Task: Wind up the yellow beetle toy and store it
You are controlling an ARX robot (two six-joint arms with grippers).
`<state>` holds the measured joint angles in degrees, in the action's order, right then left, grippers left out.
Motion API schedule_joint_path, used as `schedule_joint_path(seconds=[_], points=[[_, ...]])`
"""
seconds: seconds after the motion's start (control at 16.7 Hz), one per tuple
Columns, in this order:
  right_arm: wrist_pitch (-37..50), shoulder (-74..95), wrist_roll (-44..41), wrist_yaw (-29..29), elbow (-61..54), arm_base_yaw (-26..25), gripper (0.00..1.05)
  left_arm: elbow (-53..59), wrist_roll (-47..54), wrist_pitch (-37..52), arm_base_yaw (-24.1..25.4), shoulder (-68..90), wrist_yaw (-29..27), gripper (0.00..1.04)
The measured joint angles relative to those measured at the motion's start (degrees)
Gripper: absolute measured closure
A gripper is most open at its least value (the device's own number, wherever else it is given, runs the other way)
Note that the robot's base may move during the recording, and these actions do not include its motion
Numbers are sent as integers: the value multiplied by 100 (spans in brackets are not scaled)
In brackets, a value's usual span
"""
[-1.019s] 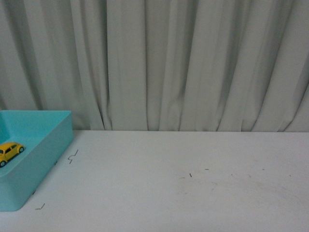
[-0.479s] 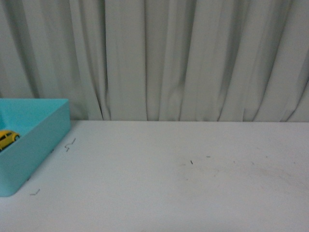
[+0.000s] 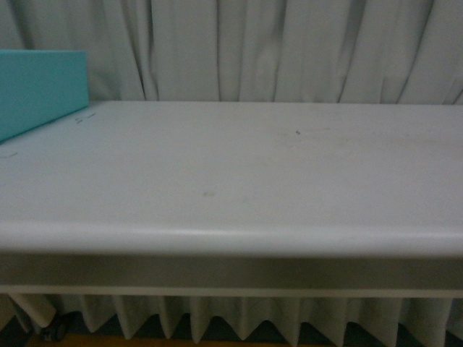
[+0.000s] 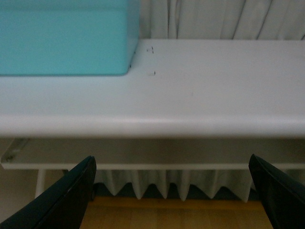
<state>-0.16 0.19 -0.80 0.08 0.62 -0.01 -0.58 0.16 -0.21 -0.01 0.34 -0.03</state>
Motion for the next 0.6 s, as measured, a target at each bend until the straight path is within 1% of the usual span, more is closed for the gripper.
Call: schedule_joint_path(seconds=[0.6], points=[[-7,0,0,-4,0,0,7,0,-2,-2,0,0,0,7]])
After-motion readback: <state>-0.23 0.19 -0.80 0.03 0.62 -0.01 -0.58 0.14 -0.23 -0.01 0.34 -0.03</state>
